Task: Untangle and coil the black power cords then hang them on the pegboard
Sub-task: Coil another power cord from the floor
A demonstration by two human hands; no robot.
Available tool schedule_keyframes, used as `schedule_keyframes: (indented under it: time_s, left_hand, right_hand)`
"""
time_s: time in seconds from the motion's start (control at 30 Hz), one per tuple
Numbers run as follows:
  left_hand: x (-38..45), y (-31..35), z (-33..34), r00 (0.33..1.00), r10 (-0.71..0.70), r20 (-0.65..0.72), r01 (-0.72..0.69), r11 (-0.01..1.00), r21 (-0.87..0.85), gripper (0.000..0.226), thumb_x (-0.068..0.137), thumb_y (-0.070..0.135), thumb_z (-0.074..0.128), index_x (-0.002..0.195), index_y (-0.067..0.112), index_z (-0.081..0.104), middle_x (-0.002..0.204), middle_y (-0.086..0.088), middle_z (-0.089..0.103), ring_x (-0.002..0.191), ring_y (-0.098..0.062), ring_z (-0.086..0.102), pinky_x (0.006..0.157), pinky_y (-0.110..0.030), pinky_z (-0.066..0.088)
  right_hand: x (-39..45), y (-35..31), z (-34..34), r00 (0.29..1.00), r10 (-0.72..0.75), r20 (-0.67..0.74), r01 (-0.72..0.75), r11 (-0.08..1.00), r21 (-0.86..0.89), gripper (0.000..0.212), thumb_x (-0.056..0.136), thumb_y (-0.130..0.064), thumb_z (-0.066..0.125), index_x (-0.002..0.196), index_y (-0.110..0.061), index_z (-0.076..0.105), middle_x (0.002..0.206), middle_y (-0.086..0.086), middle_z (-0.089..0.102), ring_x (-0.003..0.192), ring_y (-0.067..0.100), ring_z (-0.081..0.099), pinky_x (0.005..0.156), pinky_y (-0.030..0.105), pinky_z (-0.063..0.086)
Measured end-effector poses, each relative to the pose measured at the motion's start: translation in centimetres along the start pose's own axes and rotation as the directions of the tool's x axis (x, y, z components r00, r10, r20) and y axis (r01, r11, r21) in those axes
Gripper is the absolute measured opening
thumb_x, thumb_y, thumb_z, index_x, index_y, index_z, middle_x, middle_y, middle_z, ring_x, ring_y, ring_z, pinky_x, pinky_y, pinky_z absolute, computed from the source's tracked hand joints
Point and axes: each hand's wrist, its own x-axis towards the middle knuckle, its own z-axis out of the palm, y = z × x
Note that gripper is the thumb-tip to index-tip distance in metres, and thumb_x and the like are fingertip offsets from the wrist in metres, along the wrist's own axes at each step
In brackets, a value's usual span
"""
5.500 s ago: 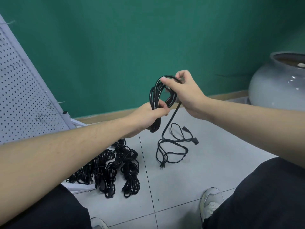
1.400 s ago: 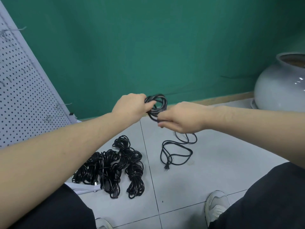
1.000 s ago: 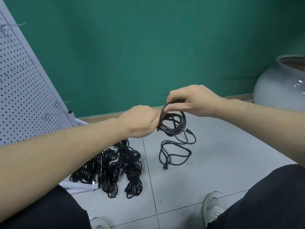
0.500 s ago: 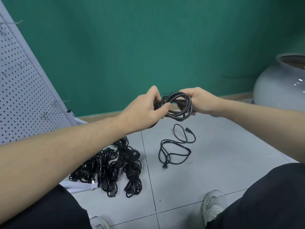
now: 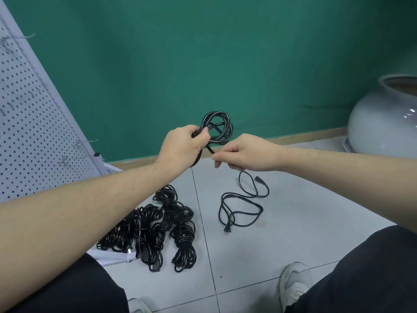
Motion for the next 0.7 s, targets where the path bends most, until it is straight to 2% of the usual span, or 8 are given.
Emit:
schedule_keyframes:
  time_s: [0.07, 0.17, 0.23, 0.37, 0.43, 0.5, 0.6, 0.7]
  left_hand:
    - [0.1, -0.2, 0.1, 0.999, -0.034, 0.027, 0.033, 0.998, 0.051, 0.046, 0.102, 0.044, 0.053, 0.063, 0.019, 0.049, 0.049, 0.006, 0.043, 0.050, -0.013, 0.039, 0.048, -0.026, 0.028]
    - [0.1, -0.4, 0.6, 0.993, -0.088, 0.073, 0.080, 0.991, 0.108, 0.039, 0.101, 0.048, 0.052, 0.073, 0.021, 0.051, 0.064, 0.006, 0.052, 0.062, -0.015, 0.048, 0.056, -0.030, 0.034]
    - [0.1, -0.5, 0.9, 0.989, -0.115, 0.088, 0.102, 0.984, 0.144, 0.034, 0.099, 0.049, 0.053, 0.078, 0.024, 0.050, 0.071, 0.006, 0.056, 0.070, -0.020, 0.052, 0.062, -0.033, 0.037]
    - [-0.2, -0.7, 1.3, 0.984, -0.133, 0.118, 0.127, 0.990, 0.060, 0.022, 0.097, 0.040, 0.060, 0.084, 0.022, 0.056, 0.074, 0.007, 0.057, 0.069, -0.018, 0.051, 0.064, -0.033, 0.040]
    - [-0.2, -0.6, 1.3, 0.985, -0.137, 0.103, 0.143, 0.988, -0.052, 0.018, 0.096, 0.035, 0.064, 0.087, 0.020, 0.060, 0.073, 0.008, 0.056, 0.066, -0.014, 0.049, 0.060, -0.030, 0.038]
    - [-0.2, -0.5, 1.3, 0.987, -0.132, 0.094, 0.143, 0.982, -0.127, 0.017, 0.095, 0.033, 0.067, 0.087, 0.019, 0.060, 0.074, 0.008, 0.055, 0.066, -0.012, 0.048, 0.059, -0.027, 0.036]
    - [-0.3, -0.7, 1.6, 0.989, -0.108, 0.100, 0.124, 0.978, -0.170, 0.019, 0.092, 0.032, 0.071, 0.085, 0.023, 0.056, 0.077, 0.007, 0.059, 0.070, -0.015, 0.050, 0.066, -0.030, 0.039]
    - [-0.1, -0.7, 1.5, 0.992, -0.113, 0.049, 0.120, 0.978, -0.168, 0.022, 0.089, 0.036, 0.069, 0.082, 0.025, 0.052, 0.074, 0.009, 0.057, 0.069, -0.018, 0.050, 0.069, -0.036, 0.041]
  right_hand:
    - [-0.2, -0.2, 0.0, 0.998, -0.060, -0.021, 0.058, 0.995, -0.084, 0.028, 0.102, -0.038, 0.056, 0.097, -0.019, 0.076, 0.056, -0.008, 0.050, 0.048, 0.005, 0.041, 0.052, 0.013, 0.036]
    - [-0.5, 0.4, 0.1, 0.995, -0.100, -0.028, 0.095, 0.984, -0.152, 0.022, 0.103, -0.030, 0.056, 0.107, -0.014, 0.070, 0.064, -0.012, 0.051, 0.055, 0.000, 0.046, 0.056, 0.012, 0.035]
    - [-0.7, 0.7, 0.0, 0.998, -0.055, -0.027, 0.054, 0.998, -0.026, 0.013, 0.099, -0.022, 0.061, 0.111, -0.018, 0.058, 0.073, -0.014, 0.058, 0.057, 0.001, 0.048, 0.059, 0.012, 0.036]
    - [-0.7, 0.2, -0.8, 0.999, -0.033, -0.033, 0.042, 0.941, 0.337, 0.024, 0.095, -0.002, 0.062, 0.099, -0.012, 0.041, 0.075, 0.005, 0.071, 0.055, 0.013, 0.041, 0.053, 0.022, 0.037]
    - [-0.7, 0.0, -1.0, 0.998, -0.036, -0.056, 0.059, 0.861, 0.505, 0.021, 0.095, 0.000, 0.063, 0.098, -0.012, 0.045, 0.084, 0.015, 0.075, 0.055, 0.013, 0.046, 0.056, 0.021, 0.037]
    - [-0.5, 0.0, -1.1, 0.996, -0.003, -0.087, 0.053, 0.814, 0.579, 0.014, 0.094, -0.005, 0.067, 0.100, -0.014, 0.059, 0.088, 0.013, 0.075, 0.061, 0.011, 0.053, 0.063, 0.023, 0.039]
    - [-0.2, 0.0, -0.8, 0.974, 0.077, -0.215, 0.044, 0.862, 0.505, 0.015, 0.089, -0.018, 0.075, 0.100, -0.028, 0.076, 0.088, -0.009, 0.076, 0.071, 0.003, 0.057, 0.066, 0.023, 0.039]
    - [0.2, -0.2, -0.6, 0.938, 0.101, -0.330, 0.082, 0.863, 0.498, 0.013, 0.089, -0.025, 0.076, 0.097, -0.035, 0.077, 0.082, -0.018, 0.073, 0.067, 0.002, 0.051, 0.064, 0.022, 0.042]
